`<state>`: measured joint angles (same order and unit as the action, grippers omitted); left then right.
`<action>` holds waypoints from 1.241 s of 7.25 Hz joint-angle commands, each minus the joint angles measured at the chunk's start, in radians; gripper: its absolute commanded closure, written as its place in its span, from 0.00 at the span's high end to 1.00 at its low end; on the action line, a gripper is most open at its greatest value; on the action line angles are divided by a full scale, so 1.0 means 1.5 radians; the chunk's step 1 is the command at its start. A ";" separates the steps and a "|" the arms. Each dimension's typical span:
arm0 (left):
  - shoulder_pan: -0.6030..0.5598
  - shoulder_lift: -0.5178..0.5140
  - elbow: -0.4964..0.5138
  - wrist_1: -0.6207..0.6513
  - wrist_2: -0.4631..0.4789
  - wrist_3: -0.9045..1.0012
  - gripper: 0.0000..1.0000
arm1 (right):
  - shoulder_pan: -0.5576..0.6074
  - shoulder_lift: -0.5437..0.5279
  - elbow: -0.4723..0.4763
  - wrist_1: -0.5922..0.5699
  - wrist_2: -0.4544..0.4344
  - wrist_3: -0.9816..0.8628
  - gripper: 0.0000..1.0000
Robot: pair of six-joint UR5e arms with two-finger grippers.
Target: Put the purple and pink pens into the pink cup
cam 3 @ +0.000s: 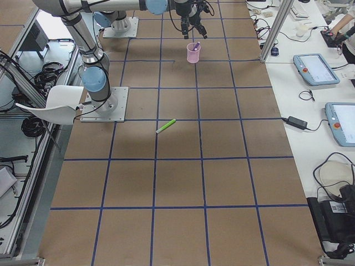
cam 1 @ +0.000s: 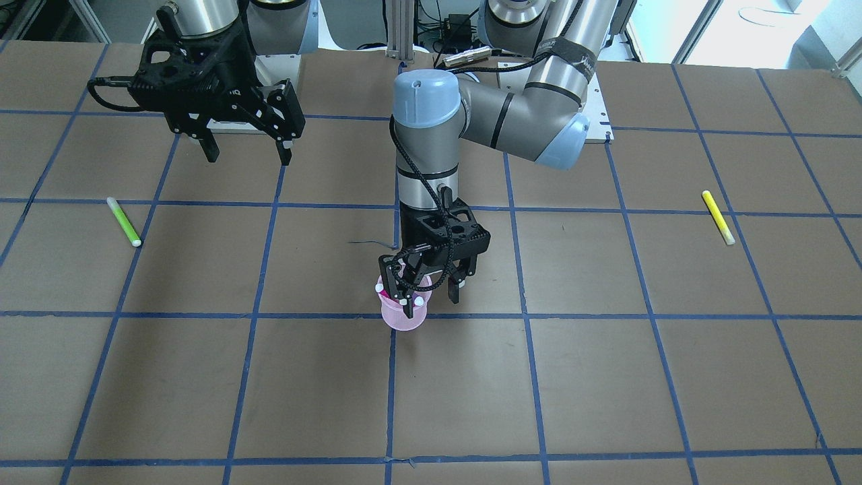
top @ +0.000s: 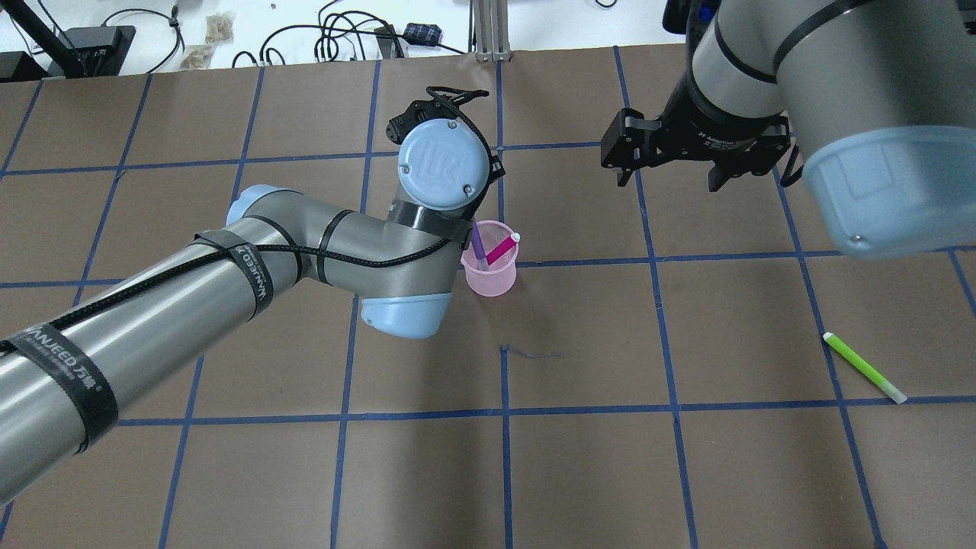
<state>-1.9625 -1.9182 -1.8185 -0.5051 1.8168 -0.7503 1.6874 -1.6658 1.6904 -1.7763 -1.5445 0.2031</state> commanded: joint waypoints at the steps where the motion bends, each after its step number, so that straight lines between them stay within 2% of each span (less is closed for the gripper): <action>1: 0.015 0.025 0.023 -0.034 -0.010 0.021 1.00 | 0.000 0.000 0.000 0.000 0.003 -0.002 1.00; 2: 0.040 0.029 0.071 -0.101 -0.012 0.085 1.00 | 0.000 0.000 0.000 0.000 0.007 -0.002 1.00; 3: 0.072 0.041 0.120 -0.213 -0.034 0.112 1.00 | 0.000 0.001 0.000 0.000 0.008 -0.002 1.00; 4: 0.113 0.056 0.149 -0.298 -0.104 0.160 1.00 | 0.000 0.000 0.000 0.000 0.009 -0.002 1.00; 5: 0.147 0.064 0.154 -0.351 -0.120 0.271 1.00 | 0.000 0.000 -0.004 0.000 0.009 -0.002 1.00; 6: 0.176 0.079 0.154 -0.358 -0.172 0.375 1.00 | 0.000 0.001 0.000 0.000 0.009 -0.002 1.00; 8: 0.233 0.112 0.154 -0.482 -0.177 0.406 1.00 | 0.000 0.002 -0.002 -0.001 0.009 -0.002 1.00; 9: 0.272 0.137 0.154 -0.541 -0.181 0.472 1.00 | 0.000 0.001 0.000 -0.001 0.009 -0.002 1.00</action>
<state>-1.6209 -1.7538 -1.5891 -1.2065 1.5517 -0.1370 1.6874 -1.6638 1.6887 -1.7777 -1.5309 0.1994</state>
